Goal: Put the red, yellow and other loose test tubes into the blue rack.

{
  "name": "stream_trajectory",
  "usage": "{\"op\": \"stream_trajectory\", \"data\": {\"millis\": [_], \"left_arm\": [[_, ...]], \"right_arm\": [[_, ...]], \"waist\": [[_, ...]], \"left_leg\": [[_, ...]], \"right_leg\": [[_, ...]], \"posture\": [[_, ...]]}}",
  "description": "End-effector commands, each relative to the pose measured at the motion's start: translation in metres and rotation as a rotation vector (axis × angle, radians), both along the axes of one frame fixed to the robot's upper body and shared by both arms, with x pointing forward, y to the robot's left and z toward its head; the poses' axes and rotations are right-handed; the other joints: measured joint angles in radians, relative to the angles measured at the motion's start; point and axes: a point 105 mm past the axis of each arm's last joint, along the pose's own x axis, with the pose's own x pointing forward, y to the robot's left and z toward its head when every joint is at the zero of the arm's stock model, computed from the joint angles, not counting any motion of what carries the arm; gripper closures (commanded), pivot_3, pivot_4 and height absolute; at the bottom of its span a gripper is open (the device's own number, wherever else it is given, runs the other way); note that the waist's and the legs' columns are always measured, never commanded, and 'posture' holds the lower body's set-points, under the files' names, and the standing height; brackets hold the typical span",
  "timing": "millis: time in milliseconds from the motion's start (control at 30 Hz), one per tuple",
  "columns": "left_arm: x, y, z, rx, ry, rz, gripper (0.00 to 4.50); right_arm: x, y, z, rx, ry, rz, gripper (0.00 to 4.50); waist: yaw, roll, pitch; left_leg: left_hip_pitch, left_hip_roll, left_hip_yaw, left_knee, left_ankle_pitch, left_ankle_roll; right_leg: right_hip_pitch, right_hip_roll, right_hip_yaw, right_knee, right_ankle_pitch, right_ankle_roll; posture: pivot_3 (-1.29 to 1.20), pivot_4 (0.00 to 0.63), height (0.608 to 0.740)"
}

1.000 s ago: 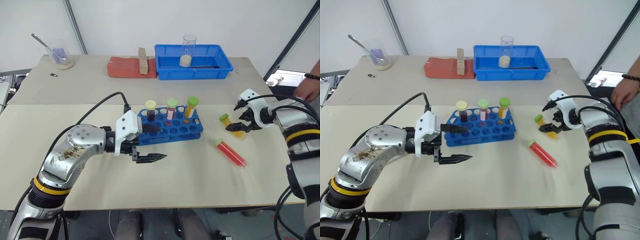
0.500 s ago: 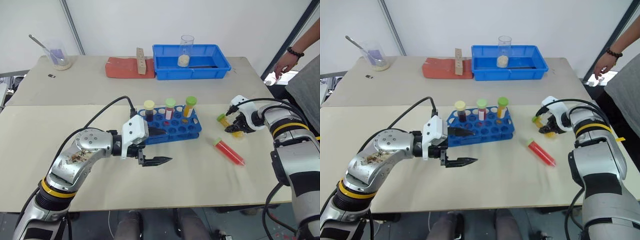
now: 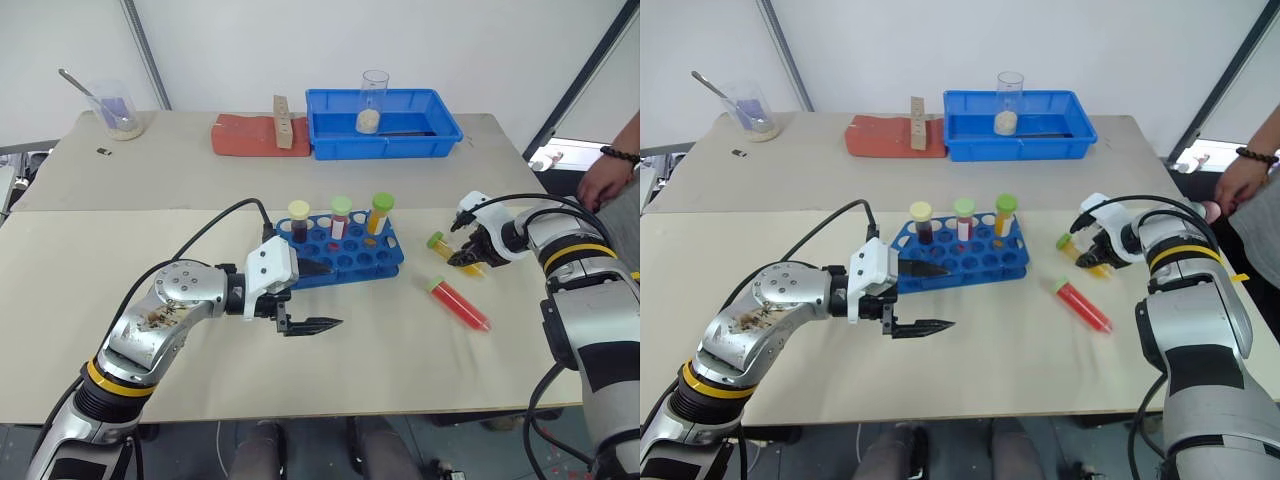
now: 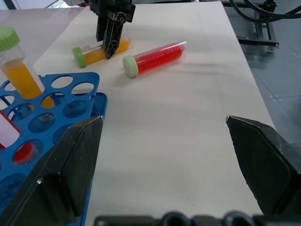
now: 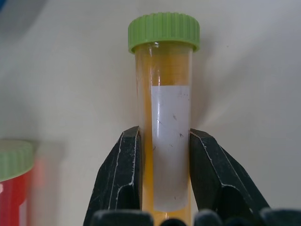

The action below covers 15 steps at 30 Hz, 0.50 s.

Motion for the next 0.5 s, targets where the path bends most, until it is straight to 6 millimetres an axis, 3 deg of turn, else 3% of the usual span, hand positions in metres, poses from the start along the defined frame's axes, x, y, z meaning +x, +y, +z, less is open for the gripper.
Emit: {"op": "stream_trajectory", "data": {"millis": [33, 133, 300, 400, 500], "left_arm": [[0.001, 0.003, 0.012, -0.026, -0.046, -0.006, 0.0], [0.004, 0.008, 0.014, -0.028, -0.053, 0.008, 0.0], [0.008, 0.014, 0.018, -0.032, -0.048, 0.028, 0.0], [0.011, 0.018, 0.024, -0.058, -0.042, 0.041, 0.0], [0.013, 0.025, 0.028, -0.086, -0.044, 0.06, 0.0]], "right_arm": [[0.004, -0.004, 0.033, 0.041, -0.1, 0.029, 3.49], [0.0, -0.008, 0.054, 0.108, -0.157, 0.047, 3.49], [-0.028, -0.005, 0.077, 0.198, -0.228, 0.085, 3.49], [-0.058, 0.011, 0.09, 0.269, -0.336, 0.132, 3.49], [-0.093, 0.043, 0.1, 0.412, -0.497, 0.241, 3.49]], "waist": [[0.0, 0.0, 0.0], [0.002, 0.0, 0.0], [0.009, 0.0, 0.0], [0.02, 0.001, 0.0], [0.02, 0.001, 0.0]], "left_leg": [[0.0, 0.0, 0.0, 0.0, 0.0, 0.0], [0.0, 0.0, 0.0, 0.0, 0.0, 0.0], [-0.001, 0.0, -0.001, 0.0, 0.0, 0.0], [-0.001, 0.0, -0.001, 0.001, 0.0, 0.0], [0.0, 0.0, -0.001, 0.002, 0.0, 0.0]], "right_leg": [[0.0, 0.0, 0.0, 0.0, 0.0, 0.0], [0.0, 0.0, 0.0, 0.0, 0.0, 0.0], [0.0, 0.0, -0.001, 0.0, 0.0, 0.0], [0.0, 0.0, -0.001, 0.001, 0.0, 0.0], [0.0, 0.0, -0.001, 0.002, -0.001, 0.001]], "posture": [[0.0, 0.15, 0.74], [0.0, 0.15, 0.74], [0.0, 0.15, 0.74], [0.0, 0.15, 0.74], [0.0, 0.15, 0.74]]}}
